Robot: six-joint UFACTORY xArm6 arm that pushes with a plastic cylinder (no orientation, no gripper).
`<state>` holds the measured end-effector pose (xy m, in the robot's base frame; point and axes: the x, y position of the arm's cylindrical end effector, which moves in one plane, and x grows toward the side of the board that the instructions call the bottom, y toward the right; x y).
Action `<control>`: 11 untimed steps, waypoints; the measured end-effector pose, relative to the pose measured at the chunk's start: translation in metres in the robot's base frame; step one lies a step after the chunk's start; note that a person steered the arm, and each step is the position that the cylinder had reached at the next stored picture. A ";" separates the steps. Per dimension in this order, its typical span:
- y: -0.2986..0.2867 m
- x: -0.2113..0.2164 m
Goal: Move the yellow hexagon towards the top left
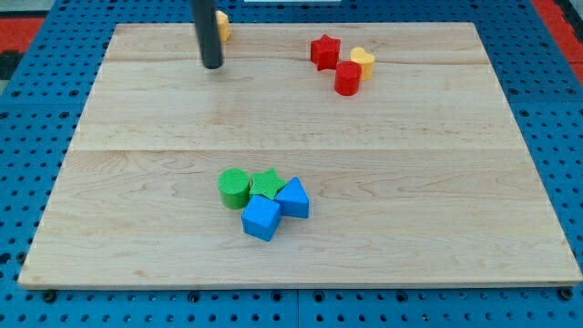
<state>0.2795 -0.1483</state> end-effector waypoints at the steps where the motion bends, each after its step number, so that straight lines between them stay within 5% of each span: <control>1: -0.036 -0.056; 3: 0.028 -0.087; 4: 0.089 -0.014; 5: 0.089 0.016; 7: 0.160 -0.077; 9: 0.027 -0.077; 11: 0.002 -0.070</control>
